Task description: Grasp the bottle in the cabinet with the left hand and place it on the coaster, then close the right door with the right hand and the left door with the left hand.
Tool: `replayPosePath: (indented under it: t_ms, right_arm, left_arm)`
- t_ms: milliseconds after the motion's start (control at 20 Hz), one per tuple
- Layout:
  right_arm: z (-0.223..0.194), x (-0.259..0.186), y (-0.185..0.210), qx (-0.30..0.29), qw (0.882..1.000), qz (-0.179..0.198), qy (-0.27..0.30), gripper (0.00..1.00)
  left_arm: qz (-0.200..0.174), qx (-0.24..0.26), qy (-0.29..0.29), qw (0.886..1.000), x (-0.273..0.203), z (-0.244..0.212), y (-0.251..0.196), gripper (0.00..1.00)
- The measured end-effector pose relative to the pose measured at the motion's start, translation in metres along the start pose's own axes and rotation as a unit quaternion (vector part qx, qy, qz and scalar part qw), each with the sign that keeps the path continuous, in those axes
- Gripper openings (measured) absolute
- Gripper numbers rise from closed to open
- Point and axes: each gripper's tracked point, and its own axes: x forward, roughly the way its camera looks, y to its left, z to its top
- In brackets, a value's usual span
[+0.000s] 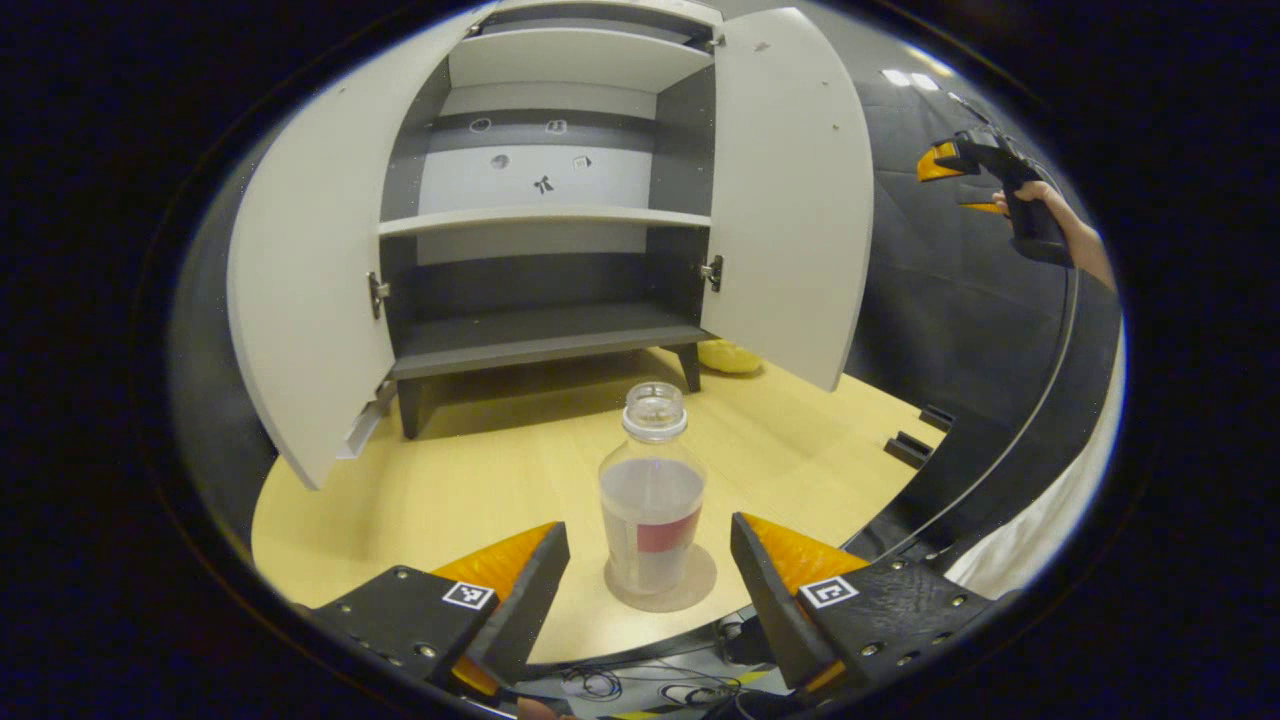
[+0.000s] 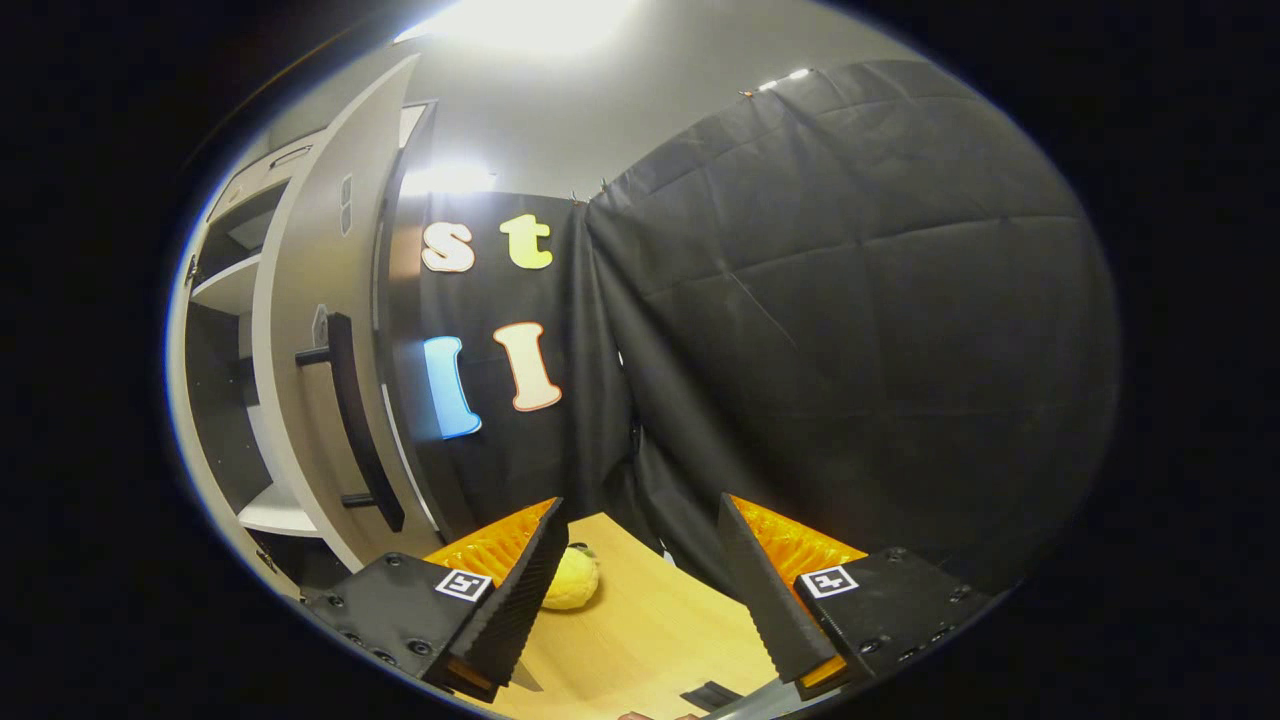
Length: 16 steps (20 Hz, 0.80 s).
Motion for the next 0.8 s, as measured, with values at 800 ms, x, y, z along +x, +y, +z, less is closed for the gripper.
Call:
replayPosePath:
  t_ms: [800]
  right_arm:
    - [0.028,0.04,0.049,-0.07,0.99,0.118,-0.03,0.96]
  left_arm:
    - [0.233,-0.006,-0.232,0.944,-0.11,0.282,0.144,0.99]
